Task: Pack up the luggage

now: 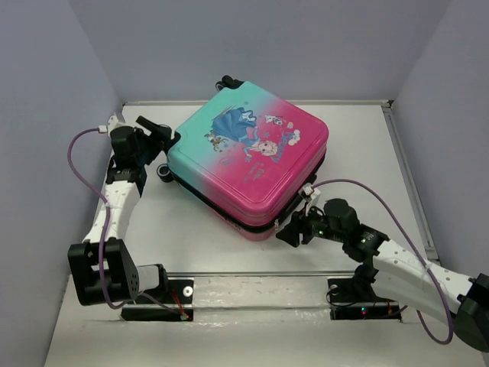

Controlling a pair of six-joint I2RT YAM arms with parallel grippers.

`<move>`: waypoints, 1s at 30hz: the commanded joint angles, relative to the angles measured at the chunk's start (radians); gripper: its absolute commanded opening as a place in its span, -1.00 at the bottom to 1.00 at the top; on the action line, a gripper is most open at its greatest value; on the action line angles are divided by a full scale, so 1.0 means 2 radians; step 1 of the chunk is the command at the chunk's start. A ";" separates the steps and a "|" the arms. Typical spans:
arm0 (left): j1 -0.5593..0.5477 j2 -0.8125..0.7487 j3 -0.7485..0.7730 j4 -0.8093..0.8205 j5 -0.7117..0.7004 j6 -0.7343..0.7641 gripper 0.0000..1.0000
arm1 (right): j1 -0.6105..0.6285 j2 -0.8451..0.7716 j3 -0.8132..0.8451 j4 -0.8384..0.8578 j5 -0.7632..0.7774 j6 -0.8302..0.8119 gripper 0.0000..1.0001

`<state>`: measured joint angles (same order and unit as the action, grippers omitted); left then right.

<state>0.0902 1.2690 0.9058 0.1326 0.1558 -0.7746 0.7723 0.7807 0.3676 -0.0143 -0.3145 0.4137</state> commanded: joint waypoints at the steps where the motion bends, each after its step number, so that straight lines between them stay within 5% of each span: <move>1: 0.006 -0.043 0.017 0.043 -0.013 0.039 0.87 | 0.006 0.008 0.001 0.068 -0.002 -0.017 0.22; 5: 0.006 -0.091 -0.011 0.017 -0.035 0.056 0.98 | 0.006 0.034 0.000 0.104 -0.004 -0.017 0.23; 8: 0.006 -0.161 -0.059 0.013 -0.015 0.055 0.87 | 0.006 0.064 0.006 0.121 -0.001 -0.020 0.23; 10: 0.002 -0.212 -0.120 0.019 0.018 0.044 0.53 | 0.006 0.076 0.003 0.138 0.006 -0.020 0.22; 12: -0.004 -0.245 -0.164 0.019 0.034 0.036 -0.12 | 0.006 0.078 0.000 0.158 0.007 -0.025 0.22; 16: -0.022 -0.316 -0.292 0.020 0.072 -0.004 -0.61 | 0.006 0.084 -0.013 0.187 0.014 -0.029 0.19; 19: -0.044 -0.362 -0.354 0.029 0.075 -0.031 -0.75 | 0.010 0.093 -0.016 0.210 0.017 -0.025 0.15; 25: -0.218 -0.352 -0.396 0.098 0.016 -0.095 -0.78 | 0.010 0.121 -0.019 0.241 0.020 -0.018 -0.05; 30: -0.333 -0.274 -0.376 0.151 -0.034 -0.106 -0.75 | 0.015 0.114 -0.026 0.252 0.021 -0.018 -0.55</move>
<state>-0.4622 0.6308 0.1120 0.2691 0.1768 -0.9340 0.7860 1.0183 0.3199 0.3557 -0.3035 0.3870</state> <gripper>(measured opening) 0.116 0.334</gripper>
